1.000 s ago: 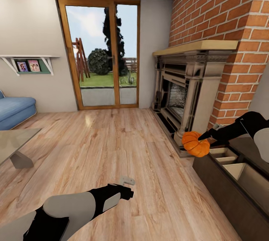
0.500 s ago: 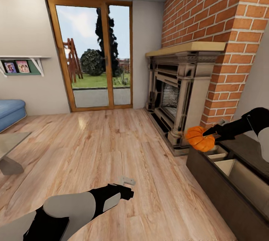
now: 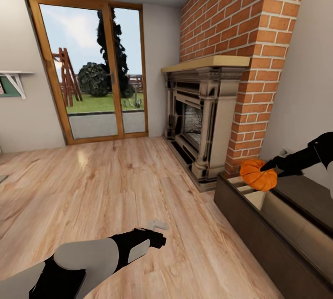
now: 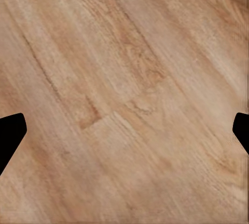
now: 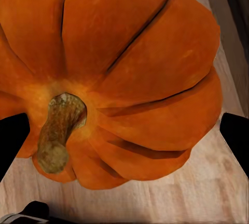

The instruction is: Place each of the two pumpkins and all three candles from the living room inside a cabinet in the living room (use any cabinet), then make sure every cabinet is closed, and position the cauldron so it is next to a table in the living room.

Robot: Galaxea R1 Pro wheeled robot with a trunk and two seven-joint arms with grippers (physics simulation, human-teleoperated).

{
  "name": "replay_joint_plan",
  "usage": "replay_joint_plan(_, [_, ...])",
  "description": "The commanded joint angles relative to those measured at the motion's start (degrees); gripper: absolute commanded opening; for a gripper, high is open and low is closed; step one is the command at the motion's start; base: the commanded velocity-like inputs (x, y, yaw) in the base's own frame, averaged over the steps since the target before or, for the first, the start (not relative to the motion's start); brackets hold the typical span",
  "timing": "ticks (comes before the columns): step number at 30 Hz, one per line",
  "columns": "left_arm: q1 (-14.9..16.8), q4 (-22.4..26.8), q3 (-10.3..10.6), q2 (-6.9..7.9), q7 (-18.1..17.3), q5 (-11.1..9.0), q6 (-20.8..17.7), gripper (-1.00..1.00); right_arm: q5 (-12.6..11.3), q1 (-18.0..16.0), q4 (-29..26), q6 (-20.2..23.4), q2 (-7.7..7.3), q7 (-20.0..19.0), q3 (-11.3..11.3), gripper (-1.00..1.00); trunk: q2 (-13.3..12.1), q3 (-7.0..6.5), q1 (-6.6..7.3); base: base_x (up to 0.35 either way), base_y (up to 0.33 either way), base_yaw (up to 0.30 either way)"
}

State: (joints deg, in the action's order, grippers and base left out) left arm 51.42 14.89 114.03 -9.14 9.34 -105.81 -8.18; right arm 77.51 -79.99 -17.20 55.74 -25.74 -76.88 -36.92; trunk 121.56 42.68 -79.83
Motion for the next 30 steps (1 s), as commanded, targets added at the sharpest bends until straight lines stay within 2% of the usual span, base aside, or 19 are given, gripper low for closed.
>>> replay_joint_plan(1, [0.08,0.12,0.23,0.0,0.33,-0.21,-0.08,1.0,0.67,-0.08,-0.08,0.59,-0.05,-0.46,-0.55,-1.0,0.03,0.0,0.01,0.0,0.0,-0.202])
replay_joint_plan(10, [0.07,0.07,0.23,0.0,0.33,-0.19,-0.08,1.0,2.43,-0.07,-1.94,0.44,-0.14,-0.12,0.87,-1.0,0.03,-0.55,0.01,0.0,0.0,-0.175])
replay_joint_plan(17, [0.07,0.12,0.23,0.0,0.33,-0.22,-0.08,1.0,5.63,-0.08,-8.67,0.42,0.08,-0.1,2.86,-1.0,0.03,-0.97,0.01,0.0,0.0,-0.124])
replay_joint_plan(30, [0.06,0.15,0.23,0.0,0.33,-0.19,-0.08,1.0,11.46,-0.06,-8.82,0.3,1.47,0.84,3.23,-1.0,0.03,-1.7,0.01,0.0,0.0,-0.062])
